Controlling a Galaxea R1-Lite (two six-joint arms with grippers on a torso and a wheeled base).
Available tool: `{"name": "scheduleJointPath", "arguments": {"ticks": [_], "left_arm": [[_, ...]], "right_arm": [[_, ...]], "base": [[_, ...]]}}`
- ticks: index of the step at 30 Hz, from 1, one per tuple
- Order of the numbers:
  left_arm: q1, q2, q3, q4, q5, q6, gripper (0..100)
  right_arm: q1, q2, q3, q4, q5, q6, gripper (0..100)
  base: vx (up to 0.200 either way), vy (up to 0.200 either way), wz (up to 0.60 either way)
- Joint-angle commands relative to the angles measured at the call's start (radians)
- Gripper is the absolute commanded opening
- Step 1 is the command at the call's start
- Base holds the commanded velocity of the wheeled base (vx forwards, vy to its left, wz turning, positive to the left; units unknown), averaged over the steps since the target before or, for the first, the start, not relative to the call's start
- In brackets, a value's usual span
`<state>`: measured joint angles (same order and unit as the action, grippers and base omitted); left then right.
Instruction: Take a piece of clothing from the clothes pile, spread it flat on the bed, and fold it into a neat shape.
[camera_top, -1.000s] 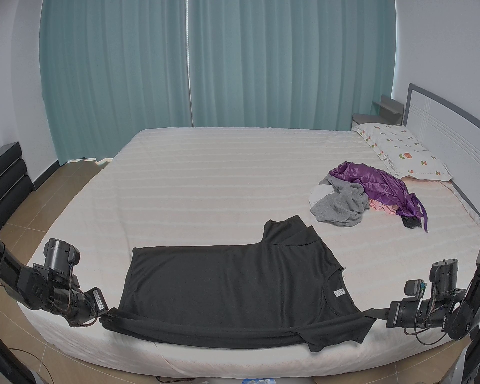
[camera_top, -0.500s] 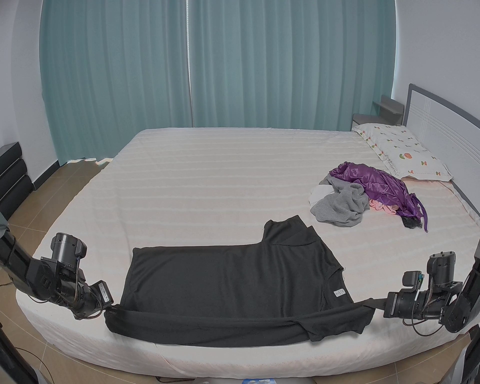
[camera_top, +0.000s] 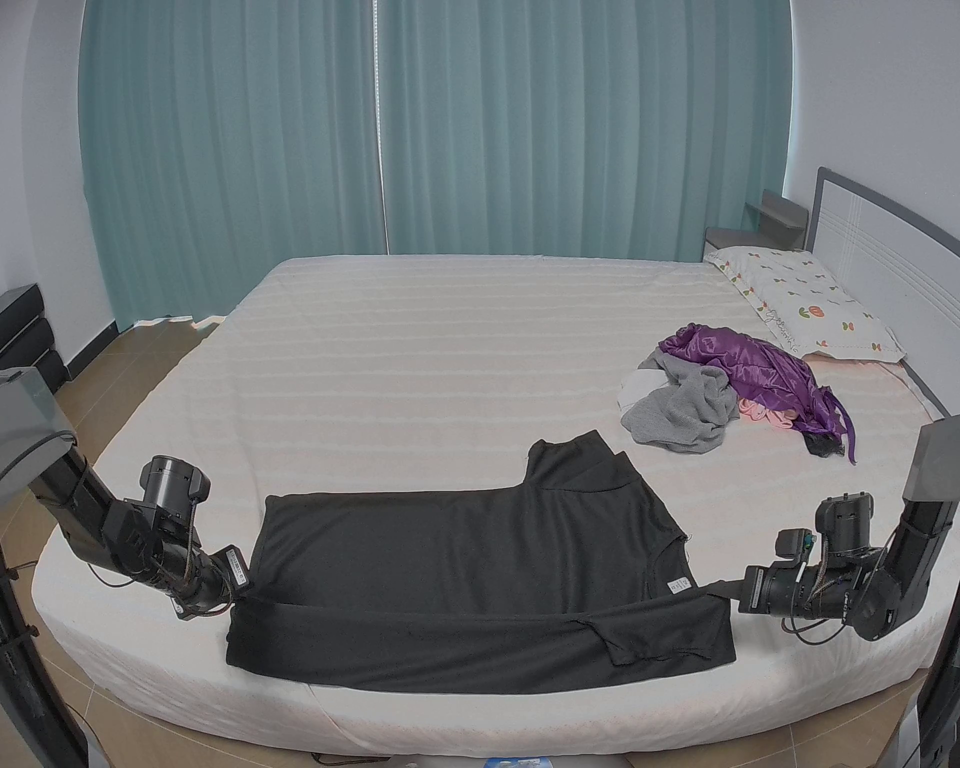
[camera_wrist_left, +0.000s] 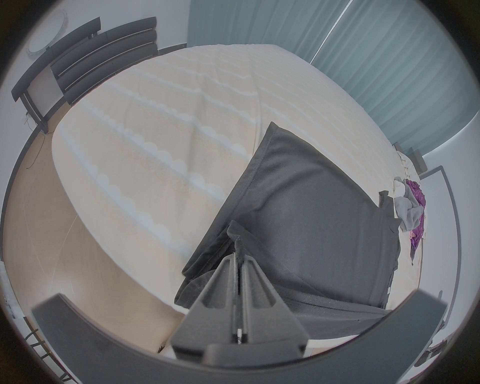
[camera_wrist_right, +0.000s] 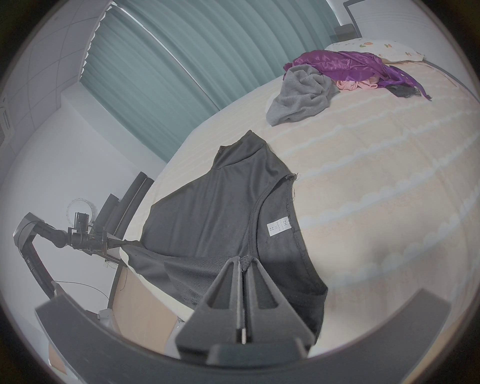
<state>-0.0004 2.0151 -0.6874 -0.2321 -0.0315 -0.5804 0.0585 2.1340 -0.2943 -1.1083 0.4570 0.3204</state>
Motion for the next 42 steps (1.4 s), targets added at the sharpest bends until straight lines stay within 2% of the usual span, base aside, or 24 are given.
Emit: {"name": "scheduleJointPath", "arguments": {"ticks": [1, 7, 30, 36, 37, 39, 40, 42], "left_arm": [[-0.001, 0.074, -0.040, 0.000, 0.002, 0.001, 0], [0.000, 0.117, -0.073, 0.000, 0.007, 0.001, 0], [0.003, 0.191, -0.127, 0.002, 0.008, 0.001, 0], [0.002, 0.194, -0.132, 0.002, 0.008, 0.001, 0], [0.002, 0.194, -0.132, 0.002, 0.008, 0.001, 0], [0.002, 0.194, -0.132, 0.002, 0.008, 0.001, 0], [0.002, 0.194, -0.132, 0.002, 0.008, -0.001, 100], [0.002, 0.194, -0.132, 0.002, 0.008, -0.004, 100]], "right_arm": [[0.004, 0.075, -0.060, 0.022, -0.003, 0.000, 0], [0.012, 0.084, -0.148, 0.117, -0.001, 0.000, 0], [0.037, 0.176, -0.284, 0.160, -0.044, 0.002, 0], [0.046, 0.185, -0.293, 0.160, -0.046, 0.025, 0], [0.049, 0.188, -0.293, 0.160, -0.046, 0.025, 100], [0.050, 0.195, -0.293, 0.160, -0.046, 0.026, 100], [0.050, 0.193, -0.293, 0.160, -0.044, 0.031, 100], [0.050, 0.187, -0.292, 0.160, -0.044, 0.043, 100]], "base": [[0.000, 0.000, 0.00], [0.000, 0.000, 0.00], [0.000, 0.000, 0.00], [0.000, 0.000, 0.00], [0.000, 0.000, 0.00], [0.000, 0.000, 0.00], [0.000, 0.000, 0.00], [0.000, 0.000, 0.00]]}}
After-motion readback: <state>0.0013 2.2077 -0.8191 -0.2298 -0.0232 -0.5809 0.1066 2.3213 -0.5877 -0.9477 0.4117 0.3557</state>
